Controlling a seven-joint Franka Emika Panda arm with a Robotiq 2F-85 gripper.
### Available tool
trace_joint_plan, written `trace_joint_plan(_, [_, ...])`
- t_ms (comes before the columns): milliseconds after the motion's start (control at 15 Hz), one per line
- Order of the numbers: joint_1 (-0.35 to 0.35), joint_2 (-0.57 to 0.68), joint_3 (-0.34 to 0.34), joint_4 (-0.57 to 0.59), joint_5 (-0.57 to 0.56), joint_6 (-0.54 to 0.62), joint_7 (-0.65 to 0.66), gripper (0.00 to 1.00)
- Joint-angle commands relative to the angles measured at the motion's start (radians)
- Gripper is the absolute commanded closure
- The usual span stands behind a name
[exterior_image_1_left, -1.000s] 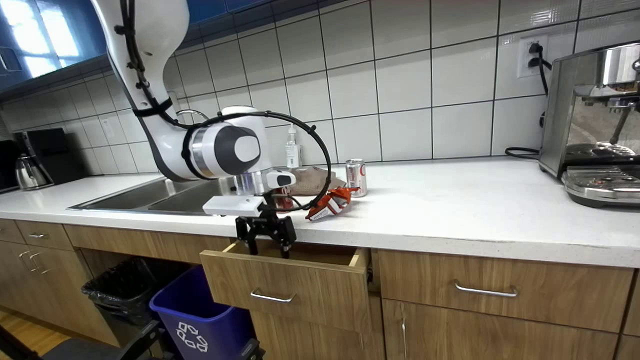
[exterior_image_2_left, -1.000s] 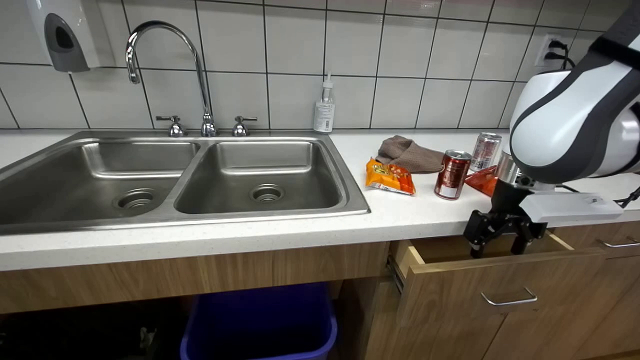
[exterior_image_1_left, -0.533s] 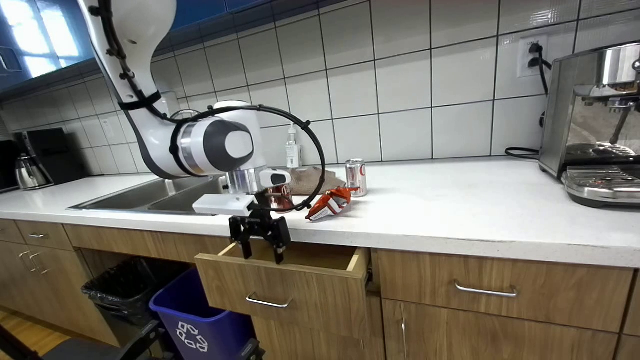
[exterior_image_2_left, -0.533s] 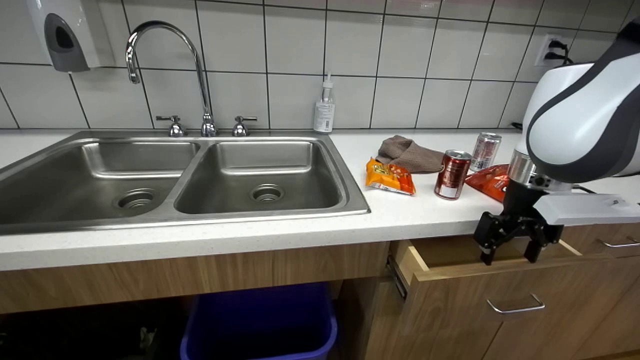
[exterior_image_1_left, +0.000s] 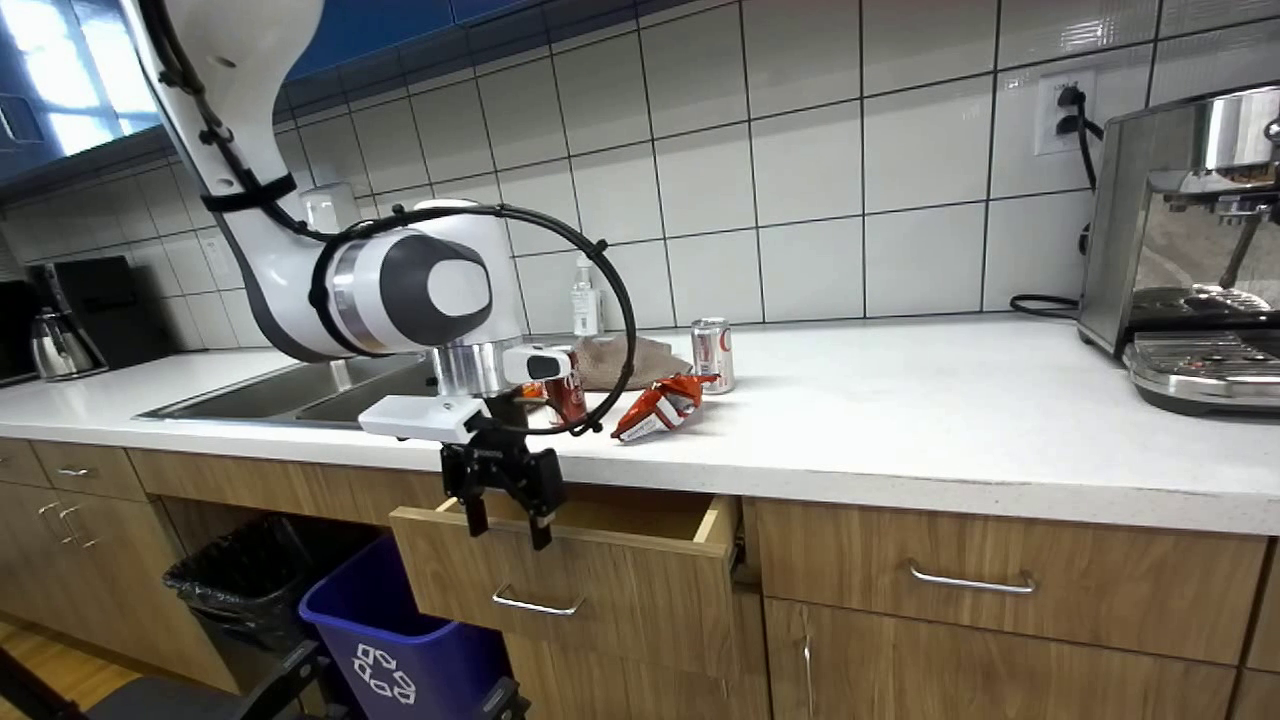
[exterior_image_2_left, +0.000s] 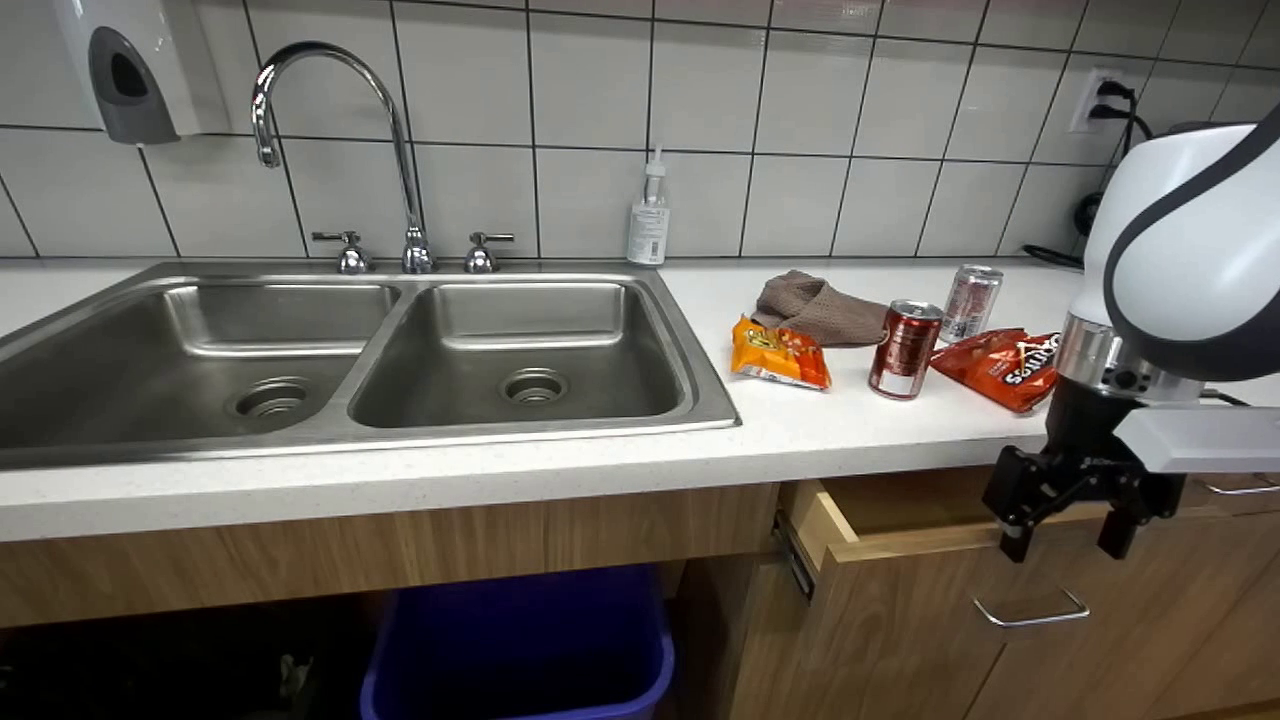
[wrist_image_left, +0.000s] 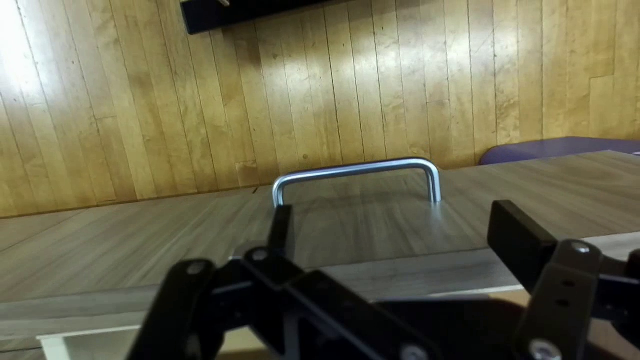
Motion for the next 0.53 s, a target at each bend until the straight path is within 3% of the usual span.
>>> trace_joint_plan(0, [0.009, -0.060, -0.009, -0.023, -0.029, -0.028, 0.036, 0.00])
trace_joint_plan(467, [-0.008, -0.016, 0.009, 0.052, -0.010, -0.021, -0.006, 0.00])
